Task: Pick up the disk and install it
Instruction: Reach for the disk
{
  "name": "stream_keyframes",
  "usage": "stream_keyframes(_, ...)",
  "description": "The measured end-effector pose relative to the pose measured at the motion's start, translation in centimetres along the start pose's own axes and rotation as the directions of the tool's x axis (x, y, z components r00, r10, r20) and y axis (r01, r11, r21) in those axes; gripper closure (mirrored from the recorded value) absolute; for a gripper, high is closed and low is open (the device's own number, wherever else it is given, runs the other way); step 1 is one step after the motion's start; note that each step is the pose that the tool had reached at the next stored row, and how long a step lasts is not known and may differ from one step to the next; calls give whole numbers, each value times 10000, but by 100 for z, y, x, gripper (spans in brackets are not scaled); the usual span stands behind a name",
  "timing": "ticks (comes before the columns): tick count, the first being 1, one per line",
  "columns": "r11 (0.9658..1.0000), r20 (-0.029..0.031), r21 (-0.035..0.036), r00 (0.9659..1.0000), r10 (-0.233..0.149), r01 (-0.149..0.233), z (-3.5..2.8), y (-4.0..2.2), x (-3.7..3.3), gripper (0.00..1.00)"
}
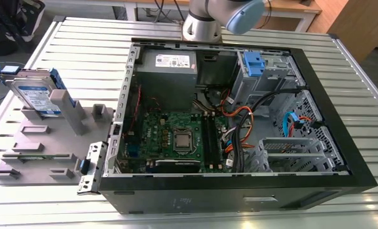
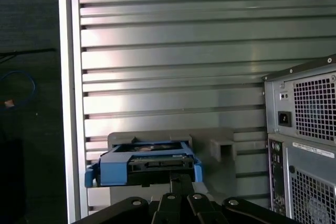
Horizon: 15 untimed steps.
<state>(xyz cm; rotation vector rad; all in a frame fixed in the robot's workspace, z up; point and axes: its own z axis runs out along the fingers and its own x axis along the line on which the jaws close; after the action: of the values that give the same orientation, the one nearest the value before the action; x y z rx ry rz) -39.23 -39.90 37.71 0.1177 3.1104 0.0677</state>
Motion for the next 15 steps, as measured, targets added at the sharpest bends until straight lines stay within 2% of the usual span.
stream_keyframes(9, 10000, -1, 0, 10000, 1, -1, 59, -32, 187, 89)
stream_keyframes(15, 10000, -1, 0, 10000, 1, -1, 76, -45, 209, 89)
